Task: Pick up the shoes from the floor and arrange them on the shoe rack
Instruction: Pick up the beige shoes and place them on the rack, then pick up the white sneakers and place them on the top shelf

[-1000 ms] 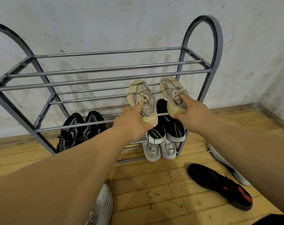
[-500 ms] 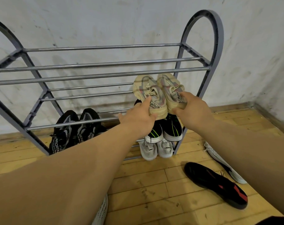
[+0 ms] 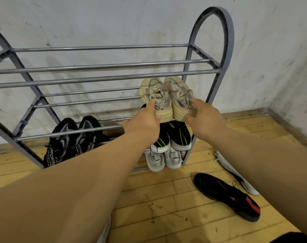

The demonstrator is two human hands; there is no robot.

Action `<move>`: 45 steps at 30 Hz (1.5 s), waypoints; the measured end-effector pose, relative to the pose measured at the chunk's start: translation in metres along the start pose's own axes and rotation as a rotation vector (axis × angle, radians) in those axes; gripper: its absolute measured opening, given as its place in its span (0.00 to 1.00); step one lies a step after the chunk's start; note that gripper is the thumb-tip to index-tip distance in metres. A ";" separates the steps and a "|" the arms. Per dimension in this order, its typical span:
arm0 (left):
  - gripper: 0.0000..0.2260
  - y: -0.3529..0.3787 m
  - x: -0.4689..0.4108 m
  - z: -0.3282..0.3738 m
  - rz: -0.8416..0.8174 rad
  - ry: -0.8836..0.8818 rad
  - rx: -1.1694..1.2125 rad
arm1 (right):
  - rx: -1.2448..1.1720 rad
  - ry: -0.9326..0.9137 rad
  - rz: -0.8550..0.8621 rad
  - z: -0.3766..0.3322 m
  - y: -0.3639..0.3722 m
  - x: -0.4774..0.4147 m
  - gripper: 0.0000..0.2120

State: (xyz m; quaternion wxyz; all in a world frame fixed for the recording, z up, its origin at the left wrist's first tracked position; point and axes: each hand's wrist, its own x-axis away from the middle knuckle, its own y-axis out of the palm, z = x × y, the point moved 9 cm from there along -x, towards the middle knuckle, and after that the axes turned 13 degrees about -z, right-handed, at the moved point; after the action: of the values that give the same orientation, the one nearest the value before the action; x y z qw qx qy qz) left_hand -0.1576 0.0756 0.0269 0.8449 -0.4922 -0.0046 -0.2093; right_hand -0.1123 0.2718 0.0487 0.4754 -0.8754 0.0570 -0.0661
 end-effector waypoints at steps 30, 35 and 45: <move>0.35 -0.018 0.182 -0.196 -0.735 -0.141 -0.245 | 0.396 -0.169 -0.884 -0.116 0.184 0.100 0.34; 0.36 0.019 0.226 -0.318 -0.710 -0.316 0.036 | 0.361 -0.135 -1.112 -0.134 0.290 0.128 0.33; 0.39 0.211 0.237 -0.402 -0.706 -0.442 0.777 | -0.447 0.498 -1.142 -0.055 0.490 0.179 0.26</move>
State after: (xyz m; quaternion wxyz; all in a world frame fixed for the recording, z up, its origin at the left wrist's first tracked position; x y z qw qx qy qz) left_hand 0.0540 -0.2521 -0.3047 0.8218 -0.1460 -0.4219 -0.3539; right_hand 0.0370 -0.0683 -0.3226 0.1452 -0.8042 -0.2956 -0.4948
